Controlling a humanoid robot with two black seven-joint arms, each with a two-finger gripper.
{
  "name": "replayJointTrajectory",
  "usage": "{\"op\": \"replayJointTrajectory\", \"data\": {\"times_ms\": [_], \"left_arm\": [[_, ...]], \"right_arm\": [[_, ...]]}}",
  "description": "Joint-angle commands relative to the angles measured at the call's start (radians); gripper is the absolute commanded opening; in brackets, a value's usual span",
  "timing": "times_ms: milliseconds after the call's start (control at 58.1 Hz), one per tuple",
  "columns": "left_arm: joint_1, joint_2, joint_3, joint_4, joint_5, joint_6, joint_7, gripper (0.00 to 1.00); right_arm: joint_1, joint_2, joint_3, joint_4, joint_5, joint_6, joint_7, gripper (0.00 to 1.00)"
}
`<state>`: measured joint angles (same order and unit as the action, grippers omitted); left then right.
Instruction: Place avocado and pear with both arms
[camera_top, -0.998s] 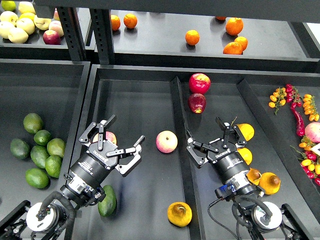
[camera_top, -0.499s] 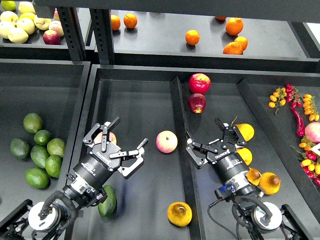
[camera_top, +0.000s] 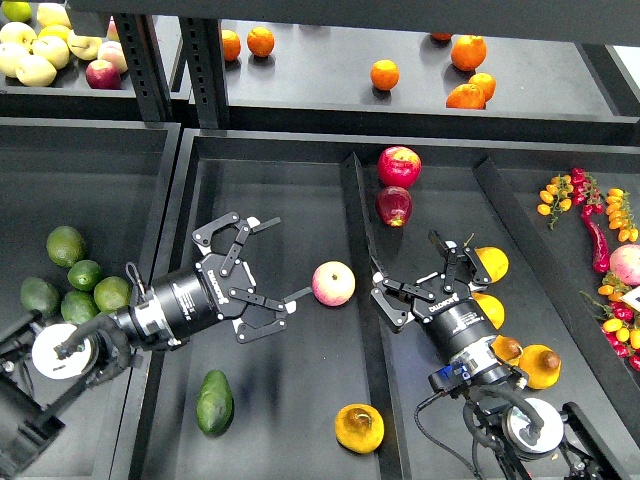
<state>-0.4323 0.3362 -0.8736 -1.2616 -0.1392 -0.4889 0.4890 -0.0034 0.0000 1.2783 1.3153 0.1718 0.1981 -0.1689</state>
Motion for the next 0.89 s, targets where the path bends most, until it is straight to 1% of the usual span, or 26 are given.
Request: {"op": "replayJointTrajectory", "data": {"times_ms": [0, 69, 138, 378, 396, 499, 636, 877], "left_arm": [[-0.117, 0.133, 0.122, 0.002, 0.004, 0.0, 0.0, 1.0], [-0.195, 0.19, 0.209, 0.001, 0.019, 0.0, 0.0, 1.0], [-0.268, 0.214, 0.298, -0.001, 0.062, 0.0, 0.0, 1.0], [-0.431, 0.221, 0.559, -0.016, 0.271, 0.0, 0.0, 1.0], [-0.463, 0.222, 0.62, -0.013, 0.326, 0.0, 0.0, 1.0], [-0.52, 0.224, 0.734, -0.016, 0.421, 0.0, 0.0, 1.0], [-0.583, 0.233, 0.843, -0.013, 0.519, 0.0, 0.0, 1.0], [-0.618, 0.228, 0.929, -0.007, 0.589, 0.0, 0.0, 1.0]], "right_arm": [[0.013, 0.0, 0.001, -0.001, 0.0, -0.002, 0.0, 0.99], [0.019, 0.0, 0.001, -0.001, -0.001, -0.002, 0.0, 0.99], [0.036, 0.0, 0.004, -0.004, -0.001, -0.002, 0.0, 0.99], [0.083, 0.0, 0.004, -0.014, -0.003, -0.043, 0.0, 0.99], [0.092, 0.0, 0.004, -0.017, -0.003, -0.048, 0.0, 0.99], [0.095, 0.0, 0.004, -0.019, -0.003, -0.048, 0.0, 0.99], [0.095, 0.0, 0.003, -0.019, -0.001, -0.045, 0.0, 0.99], [0.103, 0.0, 0.003, -0.019, -0.001, -0.04, 0.0, 0.99]]}}
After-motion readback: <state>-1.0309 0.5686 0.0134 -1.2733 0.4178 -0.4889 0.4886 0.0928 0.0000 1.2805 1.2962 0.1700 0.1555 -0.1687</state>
